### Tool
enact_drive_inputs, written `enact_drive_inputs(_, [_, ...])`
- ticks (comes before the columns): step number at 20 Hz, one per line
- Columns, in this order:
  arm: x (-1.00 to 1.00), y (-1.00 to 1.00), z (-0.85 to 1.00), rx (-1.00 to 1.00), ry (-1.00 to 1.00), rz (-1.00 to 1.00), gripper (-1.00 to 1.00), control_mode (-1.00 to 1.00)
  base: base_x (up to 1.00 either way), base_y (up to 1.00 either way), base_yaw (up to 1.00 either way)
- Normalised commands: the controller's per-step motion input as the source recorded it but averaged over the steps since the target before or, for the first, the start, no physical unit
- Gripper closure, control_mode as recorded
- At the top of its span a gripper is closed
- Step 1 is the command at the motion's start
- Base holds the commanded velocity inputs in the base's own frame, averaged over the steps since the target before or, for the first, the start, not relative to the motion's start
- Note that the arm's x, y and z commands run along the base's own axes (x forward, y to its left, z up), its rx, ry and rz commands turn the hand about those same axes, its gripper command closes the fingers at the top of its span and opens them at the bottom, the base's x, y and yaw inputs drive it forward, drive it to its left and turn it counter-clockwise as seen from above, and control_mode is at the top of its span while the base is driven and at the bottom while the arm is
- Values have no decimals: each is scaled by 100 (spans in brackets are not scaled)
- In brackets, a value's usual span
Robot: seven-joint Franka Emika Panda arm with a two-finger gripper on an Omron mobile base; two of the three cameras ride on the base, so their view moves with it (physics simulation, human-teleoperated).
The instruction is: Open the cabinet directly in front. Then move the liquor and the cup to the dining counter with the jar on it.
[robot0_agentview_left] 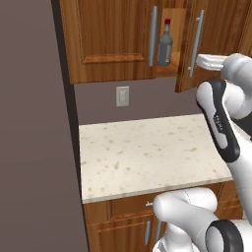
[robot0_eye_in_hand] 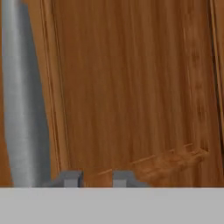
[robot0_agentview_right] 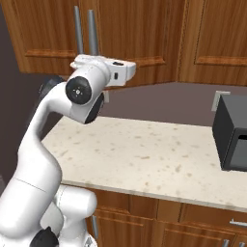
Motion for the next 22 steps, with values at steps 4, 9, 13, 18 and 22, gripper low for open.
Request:
enact_drive_inputs(4, [-64,-100,2,6,-4,-2,100,-100,0,0,0])
enact_drive_inputs(9, [-31,-59,0,3,0,-2,-100,-100,0,0,0])
enact_drive_inputs(13, [-11,36,5,-1,-9,0,-100,-100,0,0,0])
enact_drive_inputs(18, [-23,99,23,-12,-20,-1,-100,-100,0,0,0])
enact_drive_inputs(22, [-20,100,11,-26,-4,-2,-100,-100,0,0,0])
